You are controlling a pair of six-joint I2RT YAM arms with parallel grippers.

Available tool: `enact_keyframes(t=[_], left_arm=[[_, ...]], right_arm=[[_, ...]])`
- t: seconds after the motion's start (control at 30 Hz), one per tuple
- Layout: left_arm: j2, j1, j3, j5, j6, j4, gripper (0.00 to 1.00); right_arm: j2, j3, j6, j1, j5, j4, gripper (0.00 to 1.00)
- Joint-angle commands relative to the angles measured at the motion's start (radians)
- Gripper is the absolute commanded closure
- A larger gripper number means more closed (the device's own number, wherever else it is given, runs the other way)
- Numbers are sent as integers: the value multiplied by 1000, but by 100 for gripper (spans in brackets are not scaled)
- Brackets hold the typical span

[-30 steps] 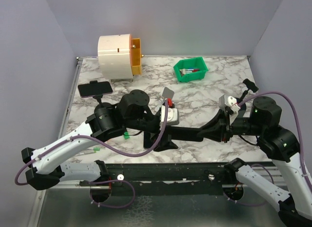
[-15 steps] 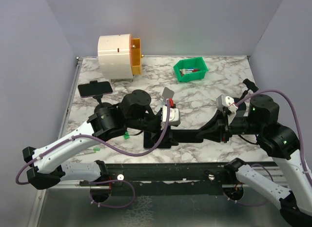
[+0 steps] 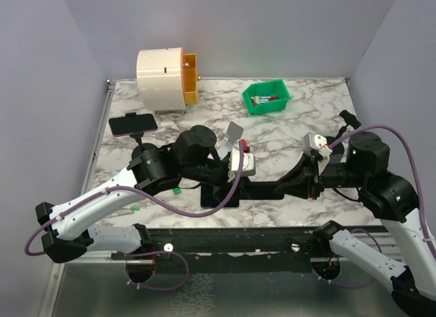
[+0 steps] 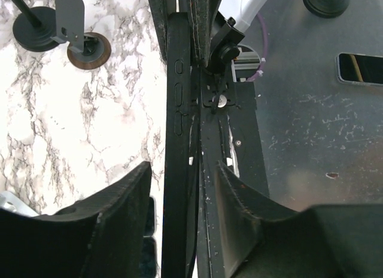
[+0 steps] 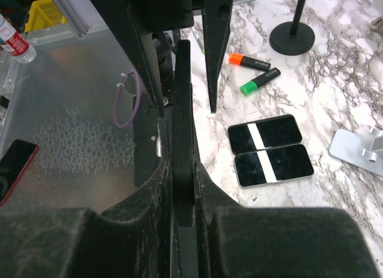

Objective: Remove the phone from the phone stand

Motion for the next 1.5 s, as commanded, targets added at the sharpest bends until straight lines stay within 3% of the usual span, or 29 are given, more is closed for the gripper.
enact_keyframes(t=[0.0, 0.57, 0.7, 0.83, 1.0, 1.23, 1.47], left_arm=[[8, -6, 17, 26, 12, -22, 56], [6, -6, 7, -9, 24, -16, 90], [4, -6, 6, -12, 27, -14, 100], [2, -6, 6, -18, 29, -10, 100], [-1, -6, 6, -31, 29, -2, 100], [-48, -6, -35, -135, -5, 65, 100], [-217, -4, -271, -295, -171, 408, 100]], right_arm=[[-6, 38, -5, 12, -14, 20, 100], [-7, 26, 11, 14, -3, 45, 99], [-10, 26, 12, 14, -18, 49, 77], [-21, 25, 12, 15, -22, 49, 57], [-36, 22, 15, 14, -21, 51, 42], [-126, -36, 65, 14, 153, 174, 36], [-290, -254, 259, 15, 278, 548, 36]])
